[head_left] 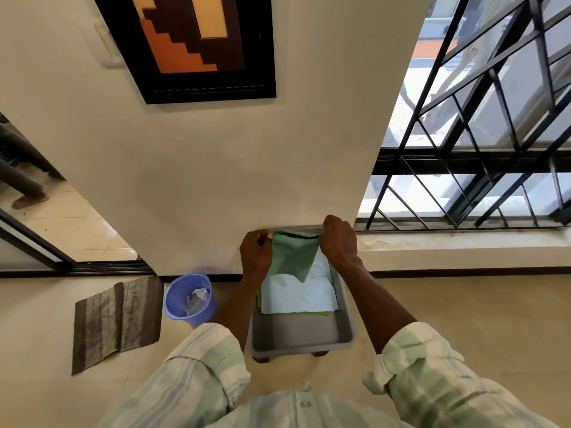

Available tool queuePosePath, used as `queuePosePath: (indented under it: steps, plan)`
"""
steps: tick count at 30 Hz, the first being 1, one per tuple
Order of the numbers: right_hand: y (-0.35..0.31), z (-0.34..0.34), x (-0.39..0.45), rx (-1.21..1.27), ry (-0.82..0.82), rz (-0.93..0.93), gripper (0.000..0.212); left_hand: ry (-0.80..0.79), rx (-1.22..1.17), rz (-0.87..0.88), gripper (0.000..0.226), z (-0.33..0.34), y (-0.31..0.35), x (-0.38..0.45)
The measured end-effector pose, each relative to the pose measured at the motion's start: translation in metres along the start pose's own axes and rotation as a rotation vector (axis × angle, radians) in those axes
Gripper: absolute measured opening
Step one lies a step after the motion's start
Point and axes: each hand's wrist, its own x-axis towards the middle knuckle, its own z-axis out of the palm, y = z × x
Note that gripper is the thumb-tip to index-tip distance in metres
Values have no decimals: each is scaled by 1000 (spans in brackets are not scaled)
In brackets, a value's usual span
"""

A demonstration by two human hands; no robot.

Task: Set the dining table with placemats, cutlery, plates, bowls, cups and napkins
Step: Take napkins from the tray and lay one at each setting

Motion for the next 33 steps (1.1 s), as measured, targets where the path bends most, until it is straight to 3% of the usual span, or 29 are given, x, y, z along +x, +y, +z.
queuePosePath:
  steps: [7,12,18,19,21,24,26,29,31,33]
  plan:
    - [-1,-3,12,623,-19,187,30,23,-38,-1,12,-8,8,4]
    - [-2,-7,6,562,-97,52,13,48,-118,-52,16,-8,13,6]
    - [-1,0,4,467,-68,-36,6,78,-96,-40,13,-11,26,6]
    - [-1,-1,5,451,-64,-49,8,80,-87,-28,13,-11,27,6]
    - [-1,0,7,461,-30,-36,35,77,-89,-2,14,-12,32,6]
    - [-8,-6,9,703,-35,86,49,38,-130,24,13,-13,43,5]
    - [-14,-15,12,957,-130,182,54,3,-134,53,13,-13,52,8]
    - [-12,-23,14,1361,-519,253,69,-43,-159,88,10,-13,77,13]
    - [-6,-19,6,1384,-687,201,66,-68,-198,93,10,-15,98,17]
    - [-2,-10,-2,1395,-810,171,79,-88,-243,63,10,-20,115,24]
